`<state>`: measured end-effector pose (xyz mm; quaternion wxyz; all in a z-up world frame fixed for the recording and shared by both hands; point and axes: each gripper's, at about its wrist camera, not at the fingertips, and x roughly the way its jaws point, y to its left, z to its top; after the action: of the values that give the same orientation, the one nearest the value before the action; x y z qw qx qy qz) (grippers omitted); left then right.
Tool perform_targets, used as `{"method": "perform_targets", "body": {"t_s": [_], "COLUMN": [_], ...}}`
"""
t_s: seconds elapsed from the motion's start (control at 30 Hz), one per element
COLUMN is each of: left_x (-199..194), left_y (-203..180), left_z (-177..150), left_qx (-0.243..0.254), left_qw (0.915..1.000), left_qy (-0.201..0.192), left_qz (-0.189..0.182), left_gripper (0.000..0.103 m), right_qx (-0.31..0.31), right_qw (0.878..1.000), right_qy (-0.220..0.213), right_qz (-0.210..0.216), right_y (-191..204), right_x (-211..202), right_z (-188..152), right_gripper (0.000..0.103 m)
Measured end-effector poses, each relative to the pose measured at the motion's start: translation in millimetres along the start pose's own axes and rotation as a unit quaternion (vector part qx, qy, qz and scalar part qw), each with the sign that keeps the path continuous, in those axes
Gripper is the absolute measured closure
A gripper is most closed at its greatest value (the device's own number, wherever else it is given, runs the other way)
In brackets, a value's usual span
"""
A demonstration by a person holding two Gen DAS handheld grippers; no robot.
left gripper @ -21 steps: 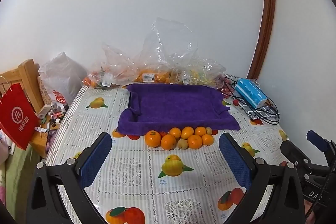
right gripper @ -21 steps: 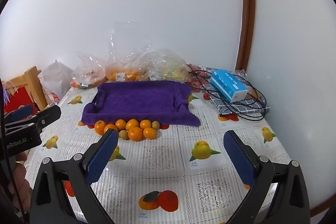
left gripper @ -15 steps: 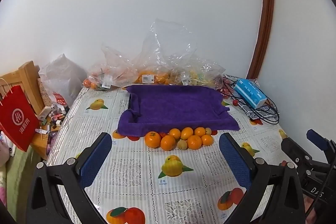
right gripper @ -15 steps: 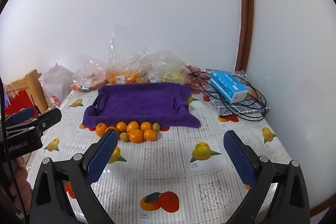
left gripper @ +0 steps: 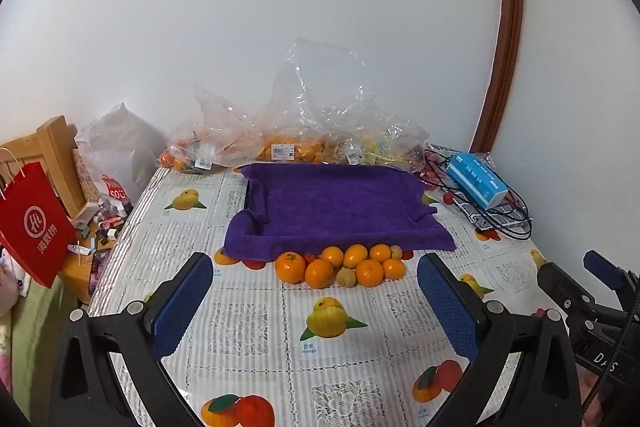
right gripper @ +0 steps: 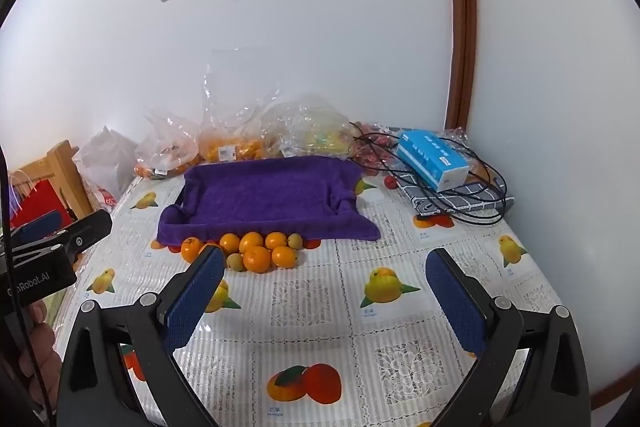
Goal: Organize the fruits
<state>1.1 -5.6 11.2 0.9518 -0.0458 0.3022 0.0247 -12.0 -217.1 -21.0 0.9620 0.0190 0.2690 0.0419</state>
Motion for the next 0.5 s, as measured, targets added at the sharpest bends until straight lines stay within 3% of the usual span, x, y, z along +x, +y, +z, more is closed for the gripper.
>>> {"method": "perform_targets", "body": {"t_s": [0.5], "left_x": [-2.9], "left_y": [7.4], "left_z": [-1.5], "left_qx": [-0.007], "left_qw": [1.0000], "left_qy": [-0.002], "left_qz": [-0.001], "left_gripper": [0.000], "right_qx": [-0.002], "right_qw": [1.000], "right_qy": [-0.003], "right_qz": [0.004], "right_y": [5.2], "right_x": [-2.3], "right_z": [2.3], "right_gripper": [0.003]}}
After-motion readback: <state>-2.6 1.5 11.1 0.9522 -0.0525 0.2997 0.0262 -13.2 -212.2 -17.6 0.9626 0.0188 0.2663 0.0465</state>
